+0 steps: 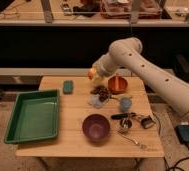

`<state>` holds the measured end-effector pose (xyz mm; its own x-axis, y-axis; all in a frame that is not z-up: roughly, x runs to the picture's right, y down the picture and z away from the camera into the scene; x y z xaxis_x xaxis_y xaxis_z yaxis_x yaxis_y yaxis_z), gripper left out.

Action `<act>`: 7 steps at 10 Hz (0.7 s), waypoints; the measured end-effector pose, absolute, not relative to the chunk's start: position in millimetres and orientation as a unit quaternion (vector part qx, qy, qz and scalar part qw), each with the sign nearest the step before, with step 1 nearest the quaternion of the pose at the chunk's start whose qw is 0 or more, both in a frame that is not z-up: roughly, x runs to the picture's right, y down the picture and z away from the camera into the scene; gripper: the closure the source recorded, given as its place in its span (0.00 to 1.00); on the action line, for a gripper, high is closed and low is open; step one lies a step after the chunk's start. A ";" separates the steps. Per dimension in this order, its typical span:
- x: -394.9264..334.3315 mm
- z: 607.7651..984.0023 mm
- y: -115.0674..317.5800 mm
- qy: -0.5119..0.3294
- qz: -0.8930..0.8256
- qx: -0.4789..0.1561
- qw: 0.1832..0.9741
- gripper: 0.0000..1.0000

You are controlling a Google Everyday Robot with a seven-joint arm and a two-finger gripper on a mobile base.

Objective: Place apple in metal cup

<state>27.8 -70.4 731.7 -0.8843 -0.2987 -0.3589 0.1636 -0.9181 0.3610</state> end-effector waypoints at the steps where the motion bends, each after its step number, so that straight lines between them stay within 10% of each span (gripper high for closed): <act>1: 42.5 732.2 -63.3 -0.169 -0.956 0.199 0.137 1.00; 7: 153.1 666.2 42.4 -0.224 -0.934 0.141 0.240 1.00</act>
